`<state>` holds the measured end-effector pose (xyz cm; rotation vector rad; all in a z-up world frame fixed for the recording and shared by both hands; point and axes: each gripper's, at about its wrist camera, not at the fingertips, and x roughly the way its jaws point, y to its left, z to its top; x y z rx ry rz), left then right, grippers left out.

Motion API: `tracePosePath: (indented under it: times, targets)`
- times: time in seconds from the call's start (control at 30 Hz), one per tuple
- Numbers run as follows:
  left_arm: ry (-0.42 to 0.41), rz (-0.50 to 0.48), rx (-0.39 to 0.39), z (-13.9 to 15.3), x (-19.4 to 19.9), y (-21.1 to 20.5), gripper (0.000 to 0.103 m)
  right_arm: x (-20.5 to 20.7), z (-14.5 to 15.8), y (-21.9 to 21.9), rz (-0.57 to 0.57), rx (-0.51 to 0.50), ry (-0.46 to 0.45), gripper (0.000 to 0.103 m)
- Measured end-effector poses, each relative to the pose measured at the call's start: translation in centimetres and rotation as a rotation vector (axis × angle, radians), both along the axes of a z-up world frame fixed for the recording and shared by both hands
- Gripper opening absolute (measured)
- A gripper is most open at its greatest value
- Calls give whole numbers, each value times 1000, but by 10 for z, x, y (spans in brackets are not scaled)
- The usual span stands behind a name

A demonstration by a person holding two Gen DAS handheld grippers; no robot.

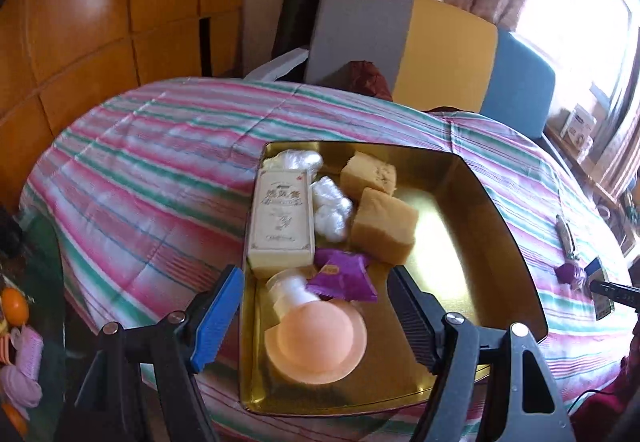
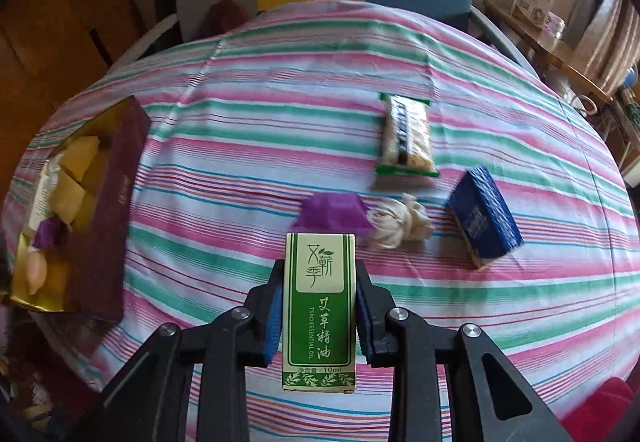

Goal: Organize objects
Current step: 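Carry the green-and-white box into the gold tray and open the right tool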

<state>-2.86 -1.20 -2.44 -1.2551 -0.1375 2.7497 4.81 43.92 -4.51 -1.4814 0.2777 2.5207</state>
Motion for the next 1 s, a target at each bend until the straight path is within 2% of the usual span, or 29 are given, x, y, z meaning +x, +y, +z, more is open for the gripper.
tracePosePath:
  times: [0.13, 0.33, 0.43, 0.53, 0.73, 0.87, 1.0]
  targets:
    - [-36, 39, 51, -7, -1, -21, 75, -22, 23, -61, 132, -49, 59, 31]
    - [-36, 79, 60, -11, 5, -43, 74, -60, 39, -180, 371, -140, 110, 31]
    - [-43, 95, 72, -12, 6, -51, 74, -80, 26, -231, 444, -163, 80, 31]
    - [-56, 101, 91, -14, 8, -58, 74, -98, 0, -267, 461, -174, 11, 31]
    - [-60, 89, 86, -19, 7, -64, 74, -112, -43, -303, 477, -241, -105, 33]
    - [-58, 82, 65, -19, 7, -62, 74, -108, -53, -311, 487, -287, -102, 35]
    - [-48, 69, 52, -16, 8, -57, 74, -105, -48, -301, 465, -334, -59, 56]
